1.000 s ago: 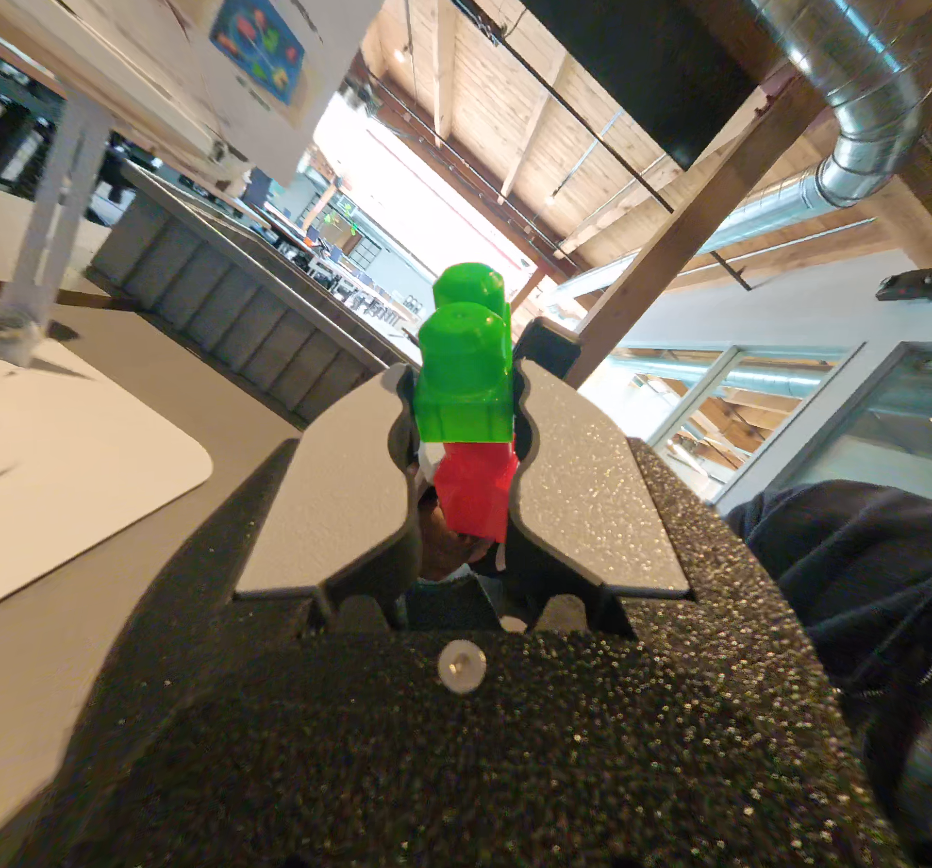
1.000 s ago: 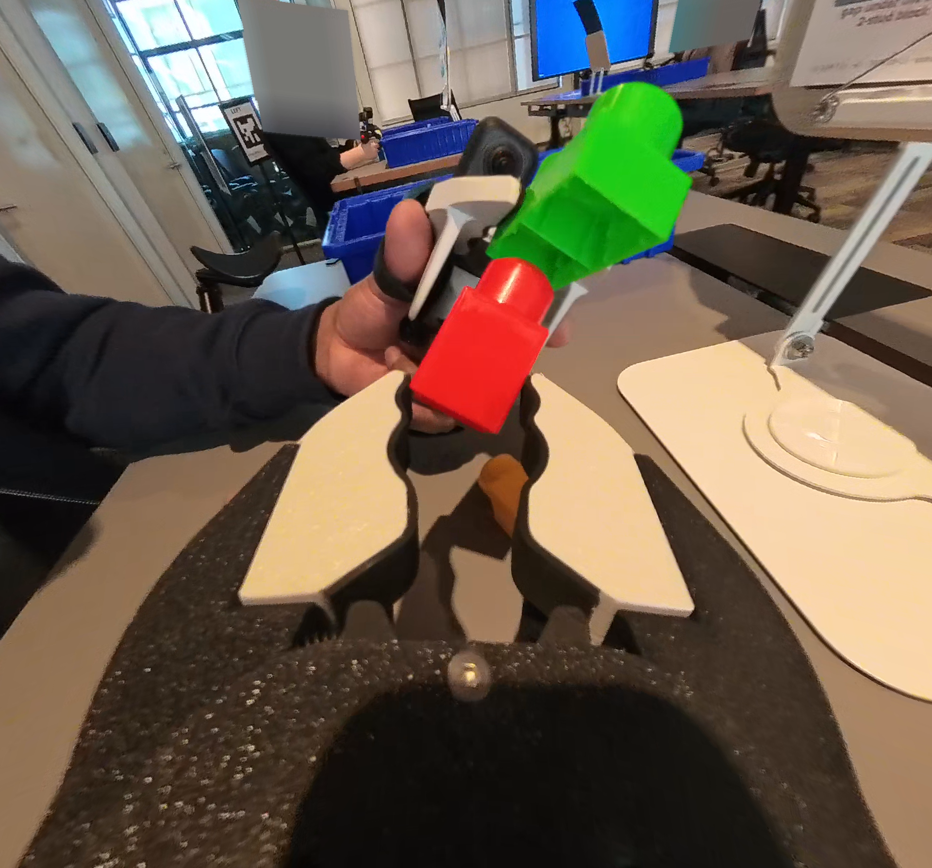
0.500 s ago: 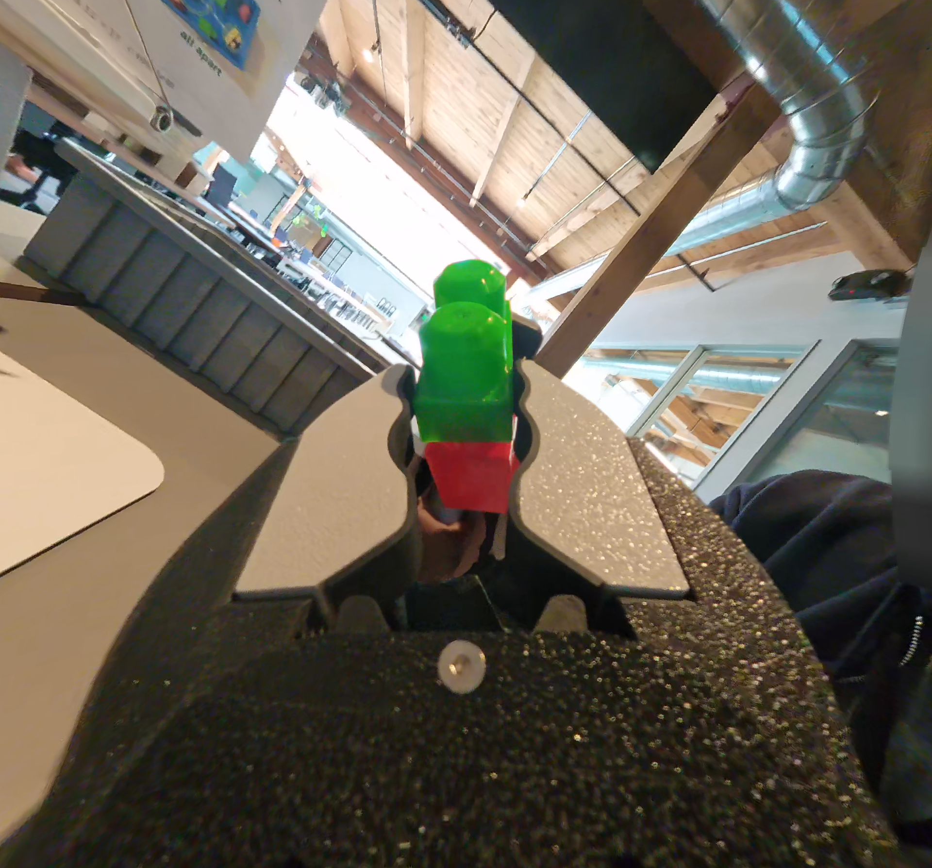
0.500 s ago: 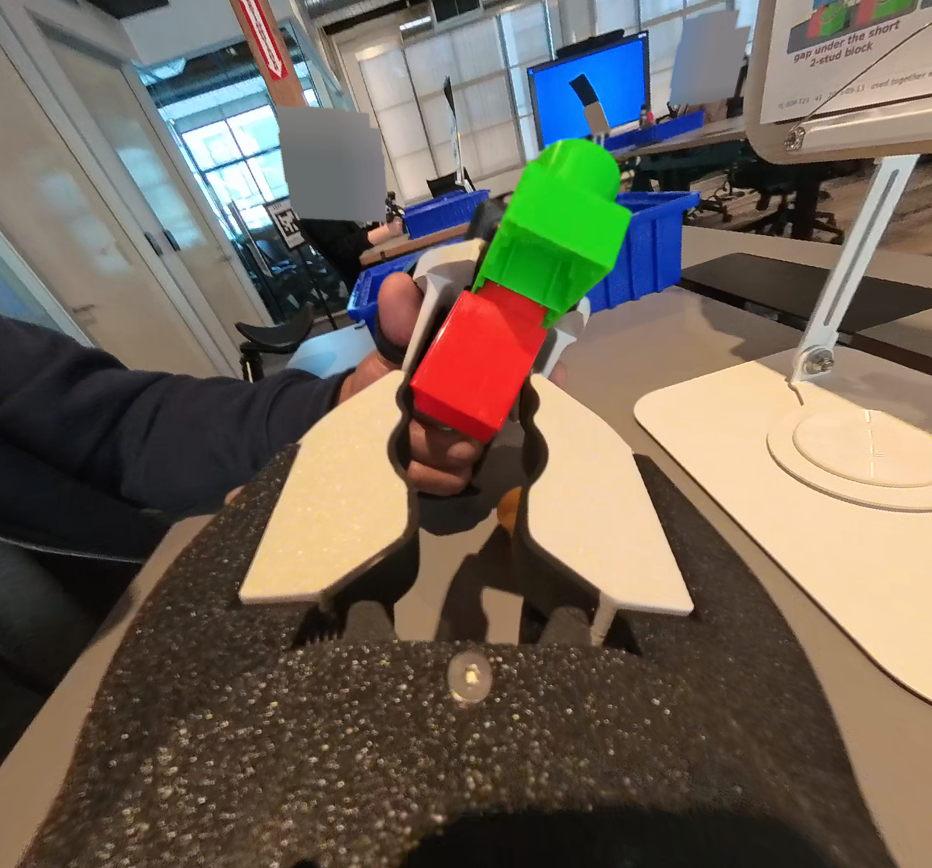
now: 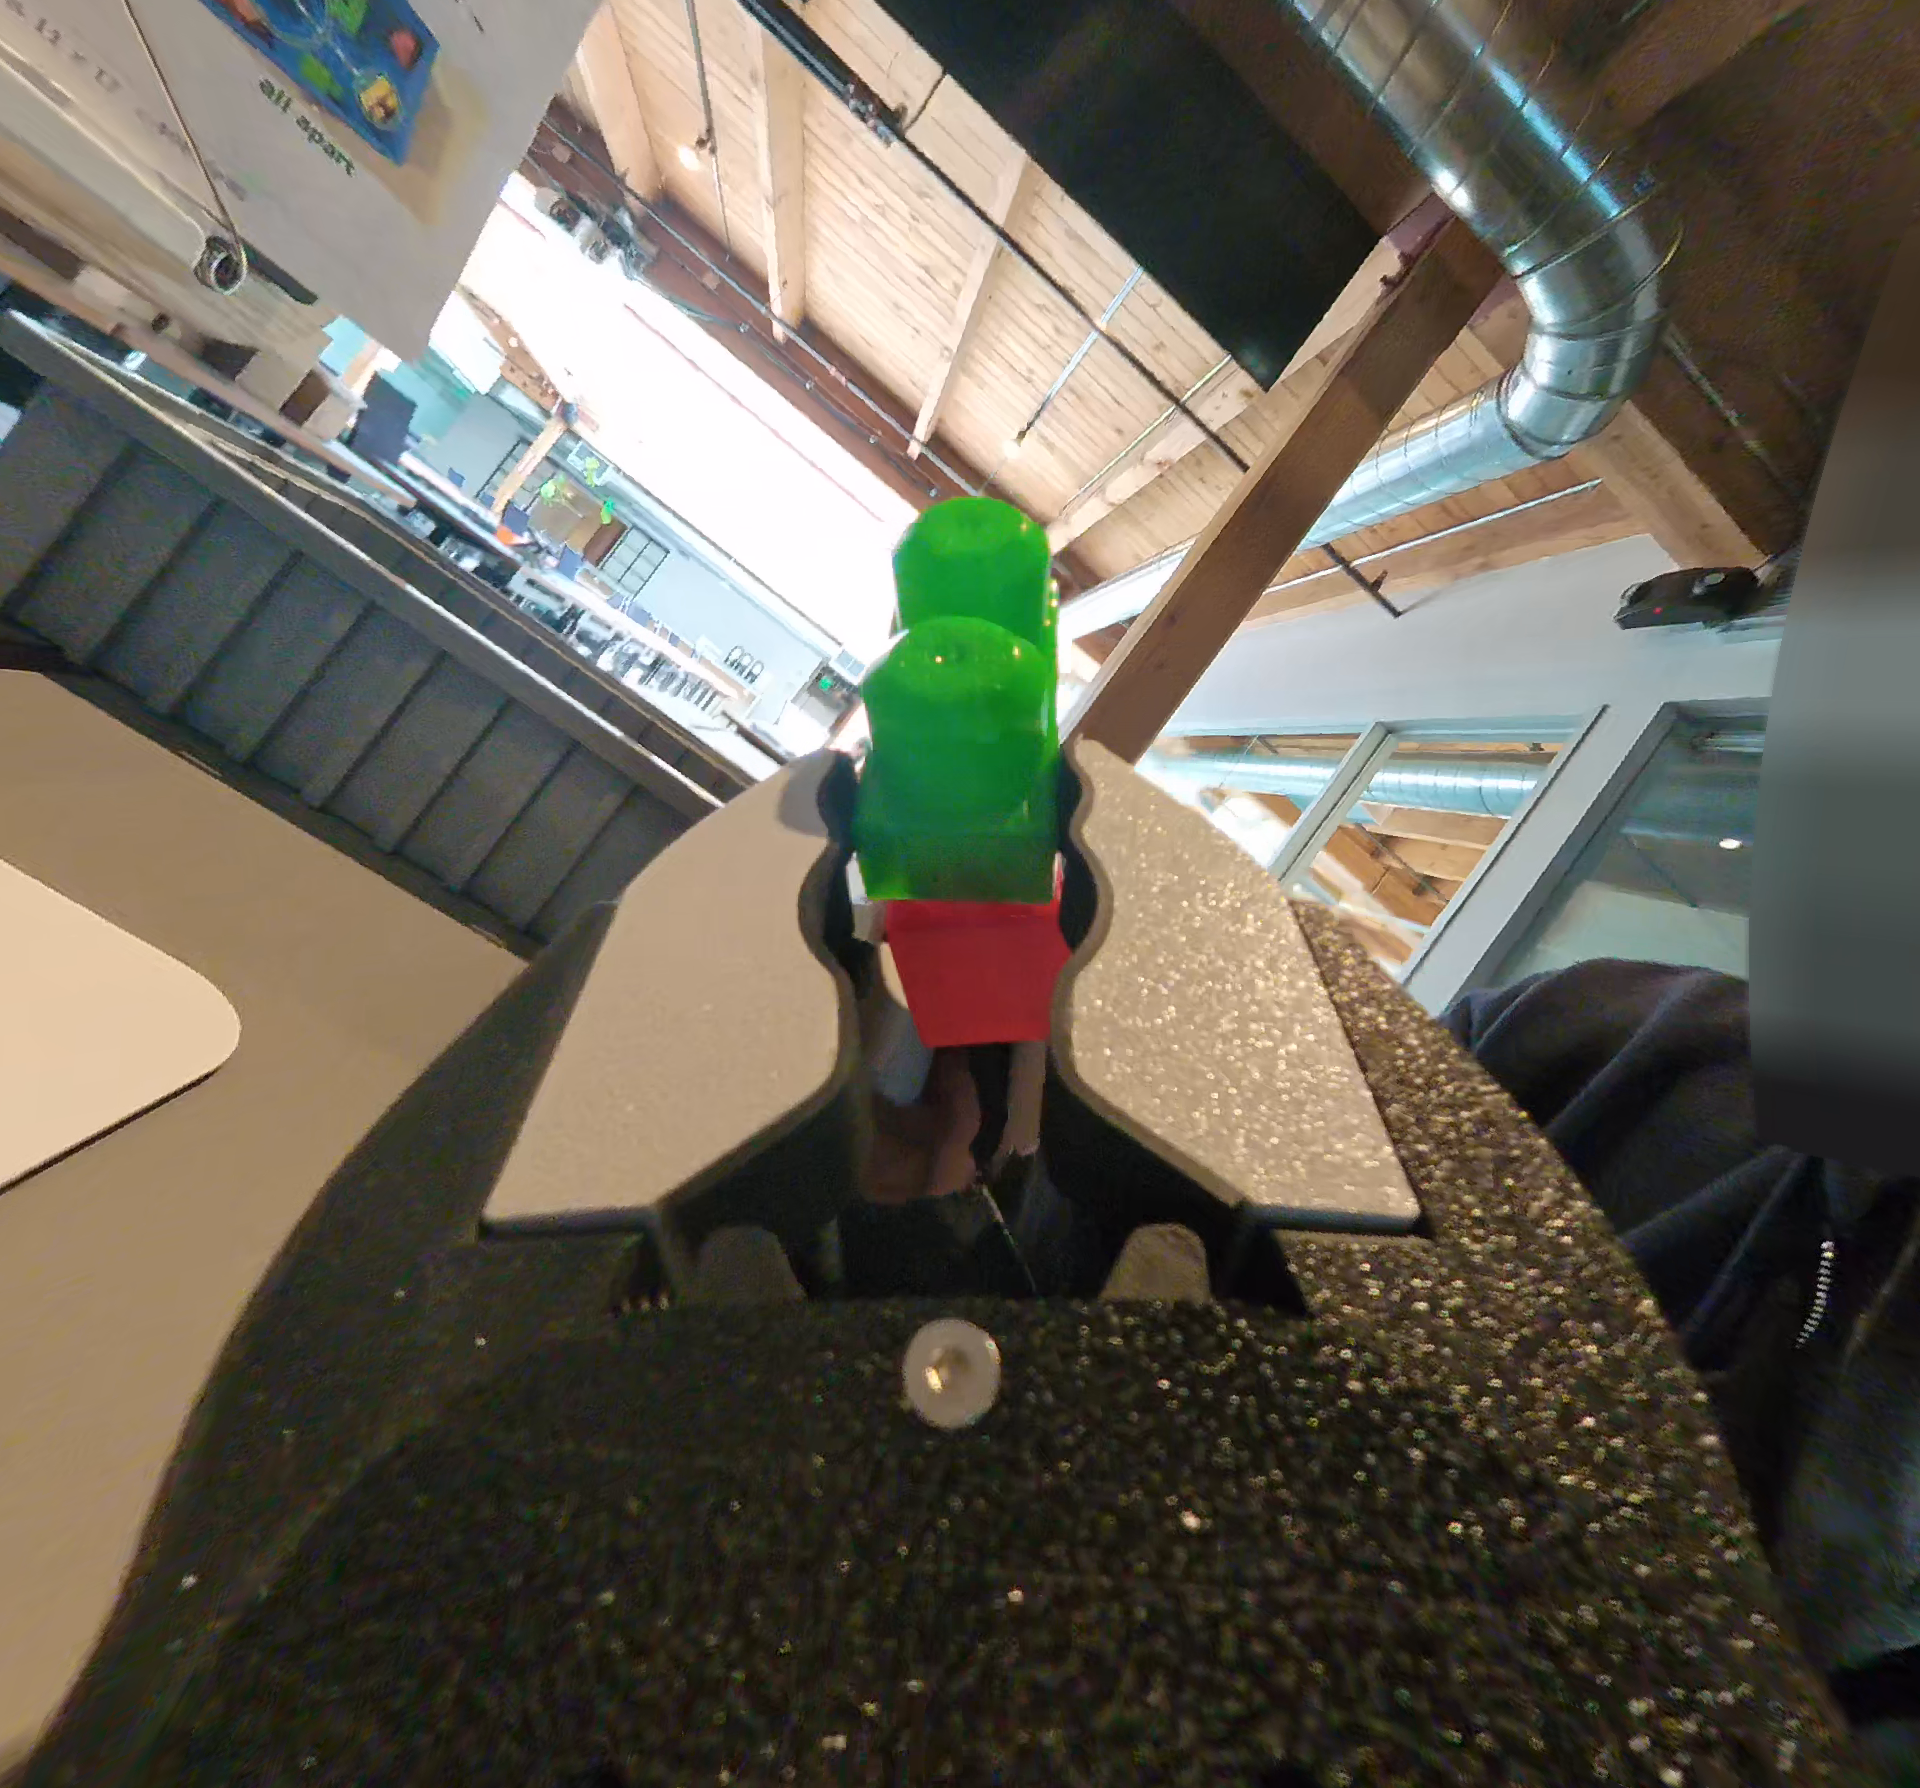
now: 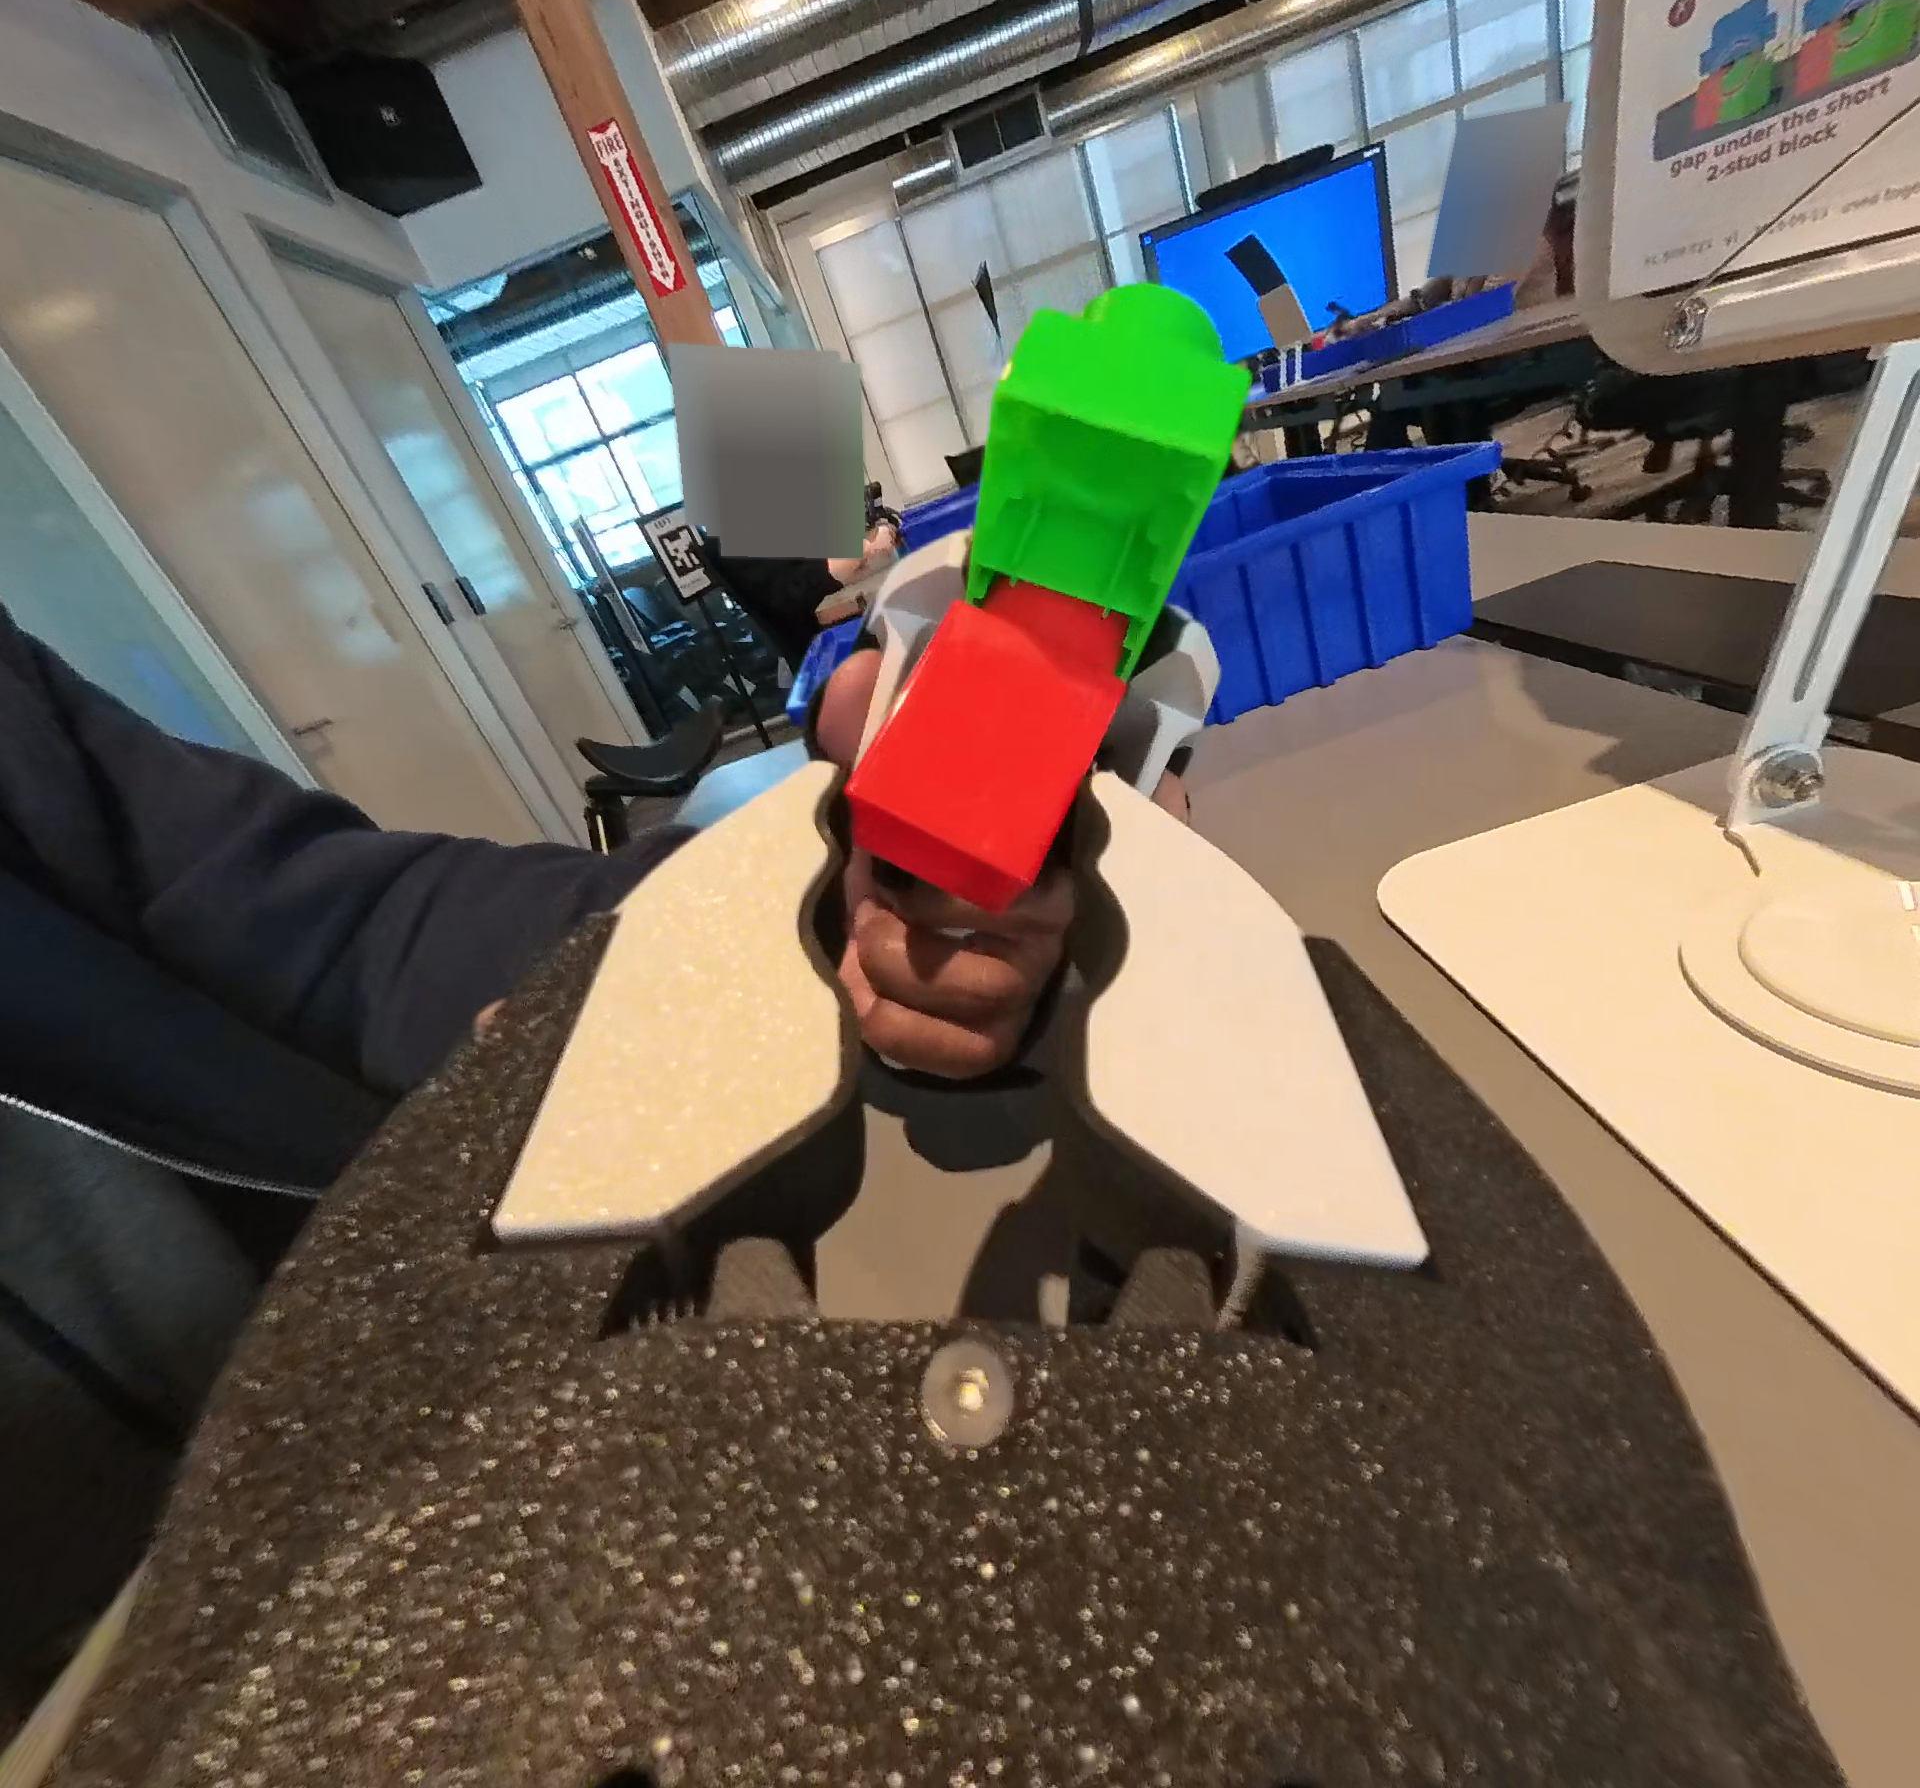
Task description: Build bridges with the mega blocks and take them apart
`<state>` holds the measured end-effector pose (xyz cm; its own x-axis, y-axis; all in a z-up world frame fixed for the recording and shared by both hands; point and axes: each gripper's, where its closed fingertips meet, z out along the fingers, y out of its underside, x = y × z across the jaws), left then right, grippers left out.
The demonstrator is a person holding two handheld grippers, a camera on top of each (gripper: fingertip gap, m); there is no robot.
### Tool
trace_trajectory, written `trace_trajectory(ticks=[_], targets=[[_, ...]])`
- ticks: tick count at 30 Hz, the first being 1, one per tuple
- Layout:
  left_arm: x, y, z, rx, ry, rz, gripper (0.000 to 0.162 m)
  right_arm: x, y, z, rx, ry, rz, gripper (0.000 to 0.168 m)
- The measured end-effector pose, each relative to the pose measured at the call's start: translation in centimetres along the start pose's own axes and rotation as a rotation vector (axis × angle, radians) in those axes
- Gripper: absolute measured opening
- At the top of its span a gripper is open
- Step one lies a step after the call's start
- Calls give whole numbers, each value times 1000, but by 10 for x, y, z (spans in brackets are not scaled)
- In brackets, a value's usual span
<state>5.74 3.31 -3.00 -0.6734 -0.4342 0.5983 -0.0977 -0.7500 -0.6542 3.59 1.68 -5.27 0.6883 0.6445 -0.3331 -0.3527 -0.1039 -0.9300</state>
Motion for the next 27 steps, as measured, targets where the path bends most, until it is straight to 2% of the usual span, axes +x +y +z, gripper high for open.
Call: trace_trajectory(ticks=[6,18,22,27], targets=[[-4,6,-2,-105,-52,42,36,3,8,-2,-99,19,-40,41],[-12,30,-10,-314,-82,7,36,6,28,-13,-337,2,-70,40],[-12,29,-9,-297,-78,-1,36,6,27,-13,-313,1,-52,41],[-11,16,-7,-188,-67,16,36,9,14,-7,-185,42,1,42]])
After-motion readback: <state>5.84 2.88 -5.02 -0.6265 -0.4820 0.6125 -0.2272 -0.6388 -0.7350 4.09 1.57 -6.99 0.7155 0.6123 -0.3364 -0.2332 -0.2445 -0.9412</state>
